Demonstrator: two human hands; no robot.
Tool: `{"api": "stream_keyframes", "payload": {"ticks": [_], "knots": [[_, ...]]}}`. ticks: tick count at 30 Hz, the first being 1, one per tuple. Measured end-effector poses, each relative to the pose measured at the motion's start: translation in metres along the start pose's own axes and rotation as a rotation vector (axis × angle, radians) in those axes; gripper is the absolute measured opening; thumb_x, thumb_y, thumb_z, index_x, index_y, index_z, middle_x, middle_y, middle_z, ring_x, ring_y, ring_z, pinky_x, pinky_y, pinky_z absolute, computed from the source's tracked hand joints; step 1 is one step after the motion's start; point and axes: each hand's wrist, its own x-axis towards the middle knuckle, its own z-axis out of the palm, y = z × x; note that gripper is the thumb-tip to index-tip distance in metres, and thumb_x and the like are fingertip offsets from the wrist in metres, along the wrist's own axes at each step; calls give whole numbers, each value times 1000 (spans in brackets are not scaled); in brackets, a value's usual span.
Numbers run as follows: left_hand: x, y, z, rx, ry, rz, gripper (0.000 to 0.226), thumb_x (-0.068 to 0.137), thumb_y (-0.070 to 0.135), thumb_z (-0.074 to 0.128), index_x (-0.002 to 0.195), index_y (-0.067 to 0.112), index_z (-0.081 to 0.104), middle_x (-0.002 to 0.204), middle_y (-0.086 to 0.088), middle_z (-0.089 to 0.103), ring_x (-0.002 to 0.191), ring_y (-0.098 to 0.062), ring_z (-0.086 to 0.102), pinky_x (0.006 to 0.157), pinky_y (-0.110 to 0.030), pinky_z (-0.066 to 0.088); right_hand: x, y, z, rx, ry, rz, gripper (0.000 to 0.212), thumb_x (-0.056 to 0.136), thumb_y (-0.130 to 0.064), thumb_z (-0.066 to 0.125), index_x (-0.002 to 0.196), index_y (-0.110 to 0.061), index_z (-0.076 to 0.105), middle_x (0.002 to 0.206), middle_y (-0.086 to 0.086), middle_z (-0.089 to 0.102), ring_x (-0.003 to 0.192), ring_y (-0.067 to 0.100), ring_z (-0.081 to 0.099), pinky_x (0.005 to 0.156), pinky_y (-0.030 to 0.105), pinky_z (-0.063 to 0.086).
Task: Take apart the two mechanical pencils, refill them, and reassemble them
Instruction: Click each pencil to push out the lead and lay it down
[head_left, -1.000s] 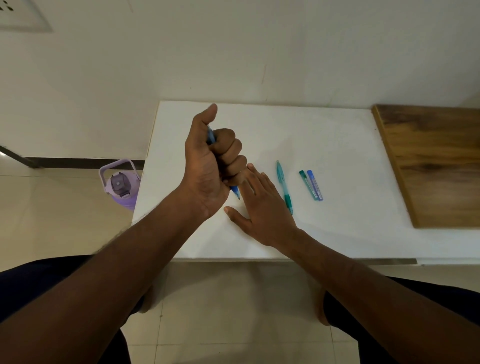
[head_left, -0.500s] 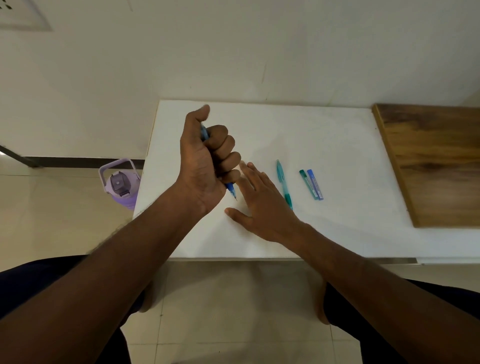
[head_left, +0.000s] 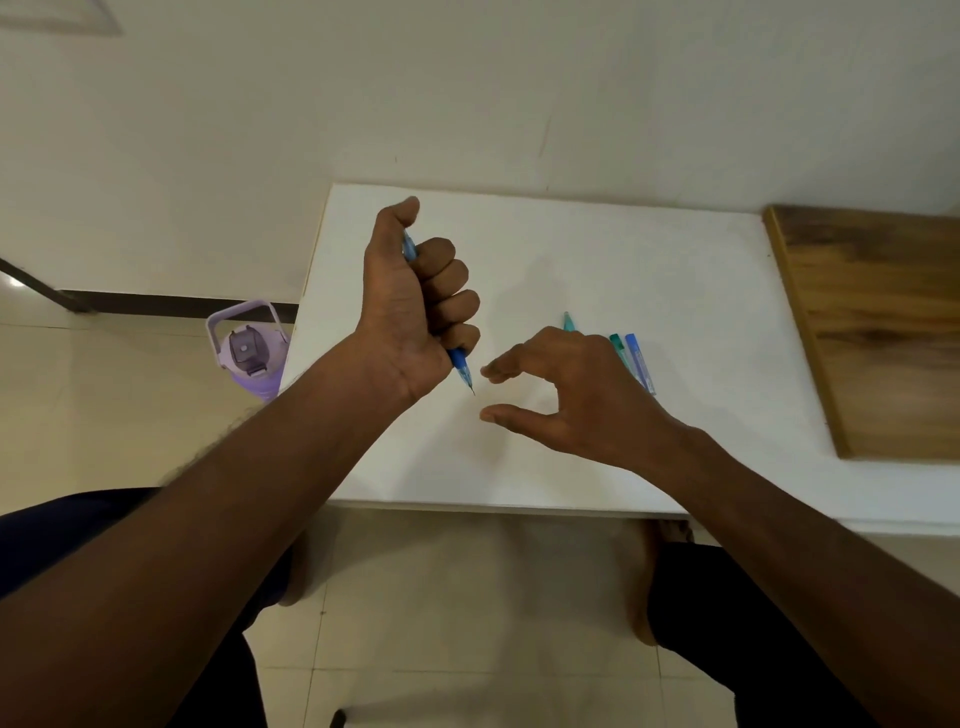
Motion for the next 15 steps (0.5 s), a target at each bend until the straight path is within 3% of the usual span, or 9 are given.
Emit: {"api": "stream_keyframes", "payload": {"ticks": [7, 11, 15], "knots": [[-1, -2, -4, -73, -63, -46, 63, 97, 72, 37, 62, 25, 13, 56, 7, 10, 50, -12, 8, 45, -23, 13, 3, -8, 0, 16, 81, -86, 36, 87, -47, 83, 104, -16, 81, 97, -6, 81, 87, 13, 73, 81, 34, 56], [-2, -1, -5, -80, -93, -79, 61, 98, 68, 38, 61, 25, 14, 54, 7, 11, 50, -12, 8, 43, -22, 13, 4, -9, -1, 22, 90, -89, 31, 89, -42, 83, 103, -15, 81, 95, -5, 81, 86, 13, 73, 79, 35, 57], [-2, -2, -4, -66, -110, -119, 60, 97, 66, 39, 61, 25, 14, 50, 8, 15, 49, -12, 8, 44, -22, 12, 6, -9, -2, 19, 113, -100, 25, 90, -38, 83, 100, -15, 82, 92, -5, 80, 82, 12, 72, 77, 26, 53]]}}
